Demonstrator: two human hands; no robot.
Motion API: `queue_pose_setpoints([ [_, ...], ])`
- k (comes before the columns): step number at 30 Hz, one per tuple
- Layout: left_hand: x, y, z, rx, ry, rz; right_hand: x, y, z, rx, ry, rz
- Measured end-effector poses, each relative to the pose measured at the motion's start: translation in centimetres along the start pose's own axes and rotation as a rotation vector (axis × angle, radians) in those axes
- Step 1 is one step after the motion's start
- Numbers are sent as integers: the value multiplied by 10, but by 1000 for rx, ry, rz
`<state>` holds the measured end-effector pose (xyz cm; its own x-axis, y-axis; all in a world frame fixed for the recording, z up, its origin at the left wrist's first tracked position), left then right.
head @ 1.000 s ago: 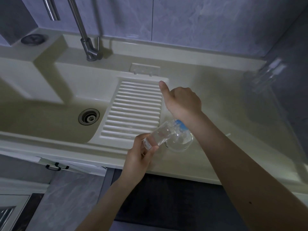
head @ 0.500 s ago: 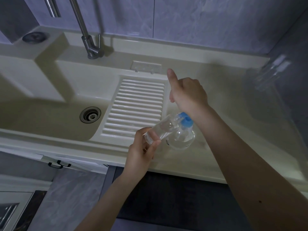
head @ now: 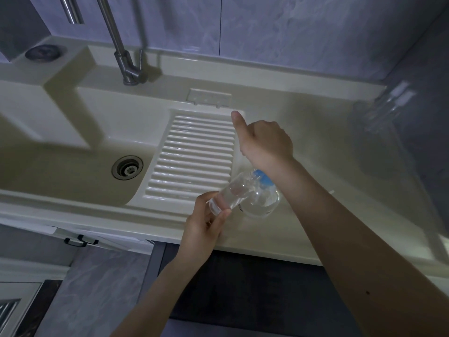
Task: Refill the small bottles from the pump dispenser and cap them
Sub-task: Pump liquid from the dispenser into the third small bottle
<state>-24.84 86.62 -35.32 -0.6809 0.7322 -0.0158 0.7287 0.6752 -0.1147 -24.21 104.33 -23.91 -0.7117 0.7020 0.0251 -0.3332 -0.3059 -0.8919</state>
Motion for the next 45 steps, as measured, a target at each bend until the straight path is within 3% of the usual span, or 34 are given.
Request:
queue_pose_setpoints([
  [8, -1, 5, -6, -52, 2, -1, 1, -6, -8, 281, 69, 41],
  [18, 1, 3, 2, 7, -14, 5, 3, 2, 1, -5, -30, 4],
  [24, 2, 2, 7, 20, -34, -3, 3, 9, -2, -11, -25, 21],
  [33, 5, 3, -8, -50, 31, -2, 6, -5, -6, 175, 28, 27],
  [39, 6, 5, -5, -37, 20, 18, 5, -4, -8, 129, 20, 46],
  [45, 6, 1, 10, 53, -21, 28, 0, 4, -3, -72, -11, 3],
])
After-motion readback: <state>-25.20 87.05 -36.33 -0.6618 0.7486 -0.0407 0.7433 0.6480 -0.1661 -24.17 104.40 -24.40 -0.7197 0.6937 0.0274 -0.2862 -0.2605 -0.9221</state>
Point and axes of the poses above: each hand's wrist, its own x-axis towards the middle knuckle, its own y-axis out of the palm, z = x × y, the point moved 9 cm from there along x, towards the middle knuckle
